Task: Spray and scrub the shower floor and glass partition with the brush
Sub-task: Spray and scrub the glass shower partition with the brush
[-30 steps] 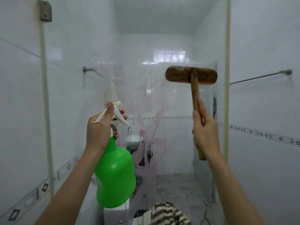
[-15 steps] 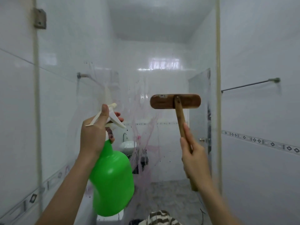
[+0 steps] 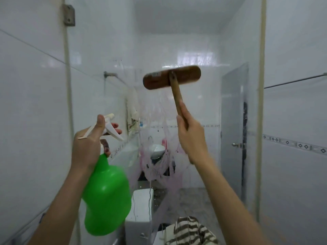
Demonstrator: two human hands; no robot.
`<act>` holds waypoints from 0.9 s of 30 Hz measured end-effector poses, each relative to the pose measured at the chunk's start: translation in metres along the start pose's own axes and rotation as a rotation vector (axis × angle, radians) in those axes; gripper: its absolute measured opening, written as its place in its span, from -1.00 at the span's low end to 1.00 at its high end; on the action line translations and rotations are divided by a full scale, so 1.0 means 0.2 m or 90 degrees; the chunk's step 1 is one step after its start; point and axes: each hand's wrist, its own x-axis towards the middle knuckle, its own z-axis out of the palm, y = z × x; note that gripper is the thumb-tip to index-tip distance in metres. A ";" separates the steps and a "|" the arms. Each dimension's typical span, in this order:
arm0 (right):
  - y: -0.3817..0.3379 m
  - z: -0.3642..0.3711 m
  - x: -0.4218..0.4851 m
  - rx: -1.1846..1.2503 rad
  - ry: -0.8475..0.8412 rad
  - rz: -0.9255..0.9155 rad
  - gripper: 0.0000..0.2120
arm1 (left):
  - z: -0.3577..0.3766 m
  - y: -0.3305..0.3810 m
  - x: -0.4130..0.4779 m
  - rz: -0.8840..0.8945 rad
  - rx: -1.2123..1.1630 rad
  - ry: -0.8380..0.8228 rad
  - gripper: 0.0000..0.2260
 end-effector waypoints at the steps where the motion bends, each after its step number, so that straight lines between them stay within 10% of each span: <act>1: -0.09 0.00 0.15 -0.003 -0.003 -0.022 -0.55 | -0.02 0.00 -0.01 -0.004 0.004 0.004 -0.55; 9: 0.01 0.23 -0.38 0.061 -0.077 -0.003 -0.52 | -0.17 0.01 -0.03 0.000 0.048 0.047 -0.60; 16: -0.50 0.38 0.44 -0.023 -0.067 -0.119 -0.55 | -0.22 0.01 -0.03 0.009 0.056 0.063 -0.46; 23: -0.03 0.30 -0.45 0.004 -0.137 -0.016 -0.52 | -0.31 -0.03 -0.08 0.024 0.083 0.095 -0.57; 27: -0.20 0.37 -0.08 -0.027 -0.098 -0.064 -0.55 | -0.33 -0.09 -0.09 -0.002 0.117 0.103 -0.62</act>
